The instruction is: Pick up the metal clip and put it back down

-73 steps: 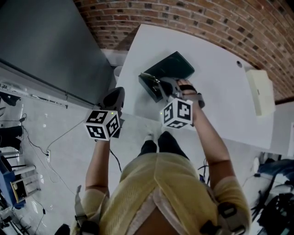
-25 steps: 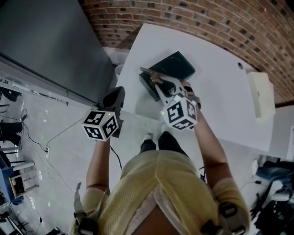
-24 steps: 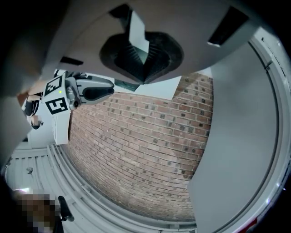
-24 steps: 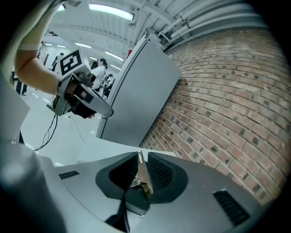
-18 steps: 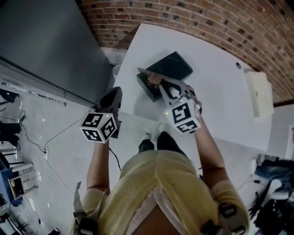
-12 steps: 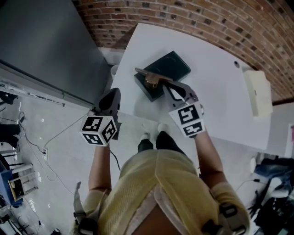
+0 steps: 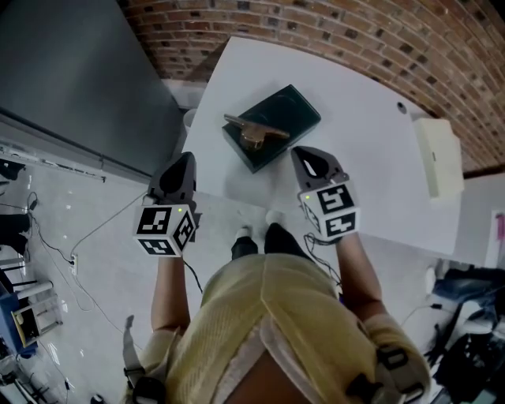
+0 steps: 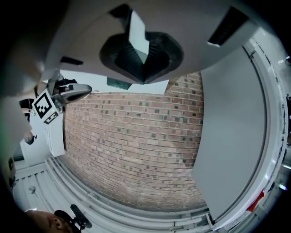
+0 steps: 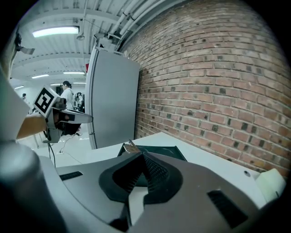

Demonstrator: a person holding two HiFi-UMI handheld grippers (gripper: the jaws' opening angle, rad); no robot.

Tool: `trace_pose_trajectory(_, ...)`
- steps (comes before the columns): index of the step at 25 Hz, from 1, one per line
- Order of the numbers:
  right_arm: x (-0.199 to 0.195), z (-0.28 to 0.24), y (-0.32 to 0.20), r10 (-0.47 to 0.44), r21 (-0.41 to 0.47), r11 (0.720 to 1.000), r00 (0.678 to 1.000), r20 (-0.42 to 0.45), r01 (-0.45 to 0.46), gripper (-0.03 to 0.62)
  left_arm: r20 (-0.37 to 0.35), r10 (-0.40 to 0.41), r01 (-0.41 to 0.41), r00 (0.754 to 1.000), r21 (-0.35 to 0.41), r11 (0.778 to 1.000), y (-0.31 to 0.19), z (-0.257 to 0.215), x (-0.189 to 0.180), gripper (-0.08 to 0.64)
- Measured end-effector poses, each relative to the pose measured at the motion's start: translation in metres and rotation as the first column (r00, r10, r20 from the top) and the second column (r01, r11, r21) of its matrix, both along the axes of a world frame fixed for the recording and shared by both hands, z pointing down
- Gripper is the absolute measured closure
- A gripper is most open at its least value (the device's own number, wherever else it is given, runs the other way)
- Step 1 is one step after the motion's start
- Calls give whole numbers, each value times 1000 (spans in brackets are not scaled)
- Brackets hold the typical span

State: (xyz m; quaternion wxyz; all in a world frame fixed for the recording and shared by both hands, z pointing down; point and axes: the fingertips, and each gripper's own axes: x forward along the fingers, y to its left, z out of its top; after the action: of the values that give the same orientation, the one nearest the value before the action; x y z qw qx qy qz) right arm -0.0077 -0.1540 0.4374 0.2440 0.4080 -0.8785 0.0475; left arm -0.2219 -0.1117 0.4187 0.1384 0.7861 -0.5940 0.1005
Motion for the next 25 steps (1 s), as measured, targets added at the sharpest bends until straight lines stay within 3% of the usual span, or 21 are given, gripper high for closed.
trace_pose_trajectory(7, 17, -6, -3, 58, -21, 998, 997, 50, -57, 589, 45, 3, -2, 999, -23, 1000, 6, 6, 9, 558)
trace_pose_trajectory(25, 25, -13, -6, 72, -34, 997, 989, 129, -68, 589, 68, 3, -1, 998, -24, 1000, 2, 0, 31, 558)
